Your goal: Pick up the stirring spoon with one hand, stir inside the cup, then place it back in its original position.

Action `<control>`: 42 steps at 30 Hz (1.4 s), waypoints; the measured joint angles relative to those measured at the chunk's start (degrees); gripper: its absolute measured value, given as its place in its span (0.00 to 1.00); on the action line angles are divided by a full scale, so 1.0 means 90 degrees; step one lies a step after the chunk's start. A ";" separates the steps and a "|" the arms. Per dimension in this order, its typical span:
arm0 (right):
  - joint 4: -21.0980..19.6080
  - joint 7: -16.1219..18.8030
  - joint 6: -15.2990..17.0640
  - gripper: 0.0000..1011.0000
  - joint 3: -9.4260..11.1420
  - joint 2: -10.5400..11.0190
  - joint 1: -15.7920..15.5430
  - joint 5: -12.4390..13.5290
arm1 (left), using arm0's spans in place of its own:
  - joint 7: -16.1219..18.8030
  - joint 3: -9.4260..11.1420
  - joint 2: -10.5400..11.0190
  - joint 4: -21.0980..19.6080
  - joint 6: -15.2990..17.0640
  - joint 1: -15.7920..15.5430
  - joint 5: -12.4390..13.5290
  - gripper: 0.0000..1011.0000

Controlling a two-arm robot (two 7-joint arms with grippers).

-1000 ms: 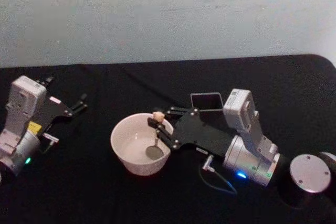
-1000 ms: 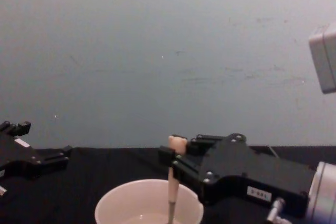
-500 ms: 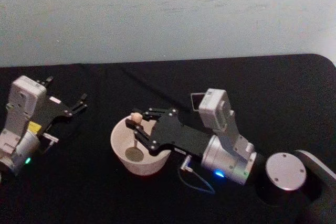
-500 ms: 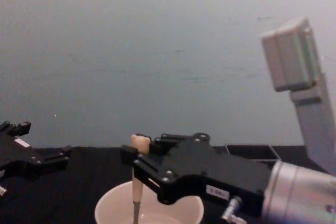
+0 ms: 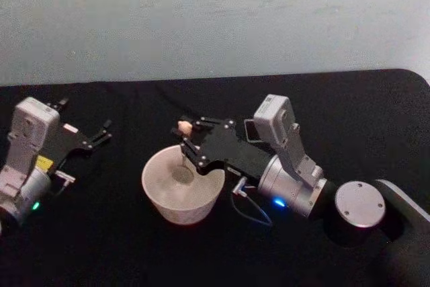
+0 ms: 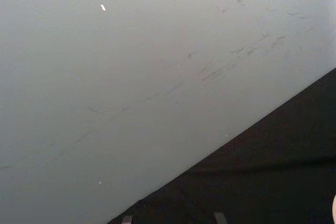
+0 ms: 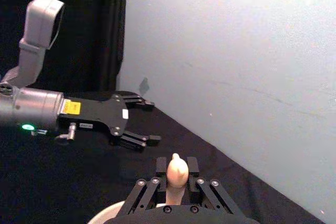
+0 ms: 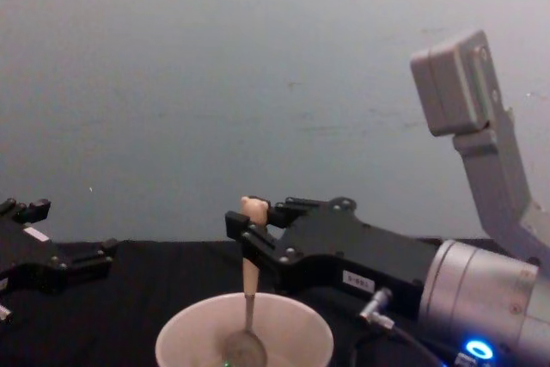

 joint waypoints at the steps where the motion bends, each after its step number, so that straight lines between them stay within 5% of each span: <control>1: 0.0001 -0.0001 0.0002 0.22 0.0010 0.0003 -0.0003 -0.0002 | 0.0000 0.0000 0.0000 0.0000 0.0000 0.0000 0.0000 0.99; 17: -0.0005 -0.0045 0.0034 0.22 0.0187 0.0075 -0.0068 -0.0042 | 0.0000 0.0000 0.0000 0.0000 0.0000 0.0000 0.0000 0.99; 26: -0.0390 0.0108 0.0125 0.22 0.0291 0.0372 -0.0357 0.0096 | 0.0000 0.0000 0.0000 0.0000 0.0000 0.0000 0.0000 0.99; 34: -0.0949 0.0362 0.0302 0.22 0.0232 0.0646 -0.0738 0.0373 | 0.0000 0.0000 0.0000 0.0000 0.0000 0.0000 0.0000 0.99; 42: -0.1117 0.0448 0.0404 0.22 0.0064 0.0658 -0.0791 0.0507 | 0.0000 0.0000 0.0000 0.0000 0.0000 0.0000 0.0000 0.99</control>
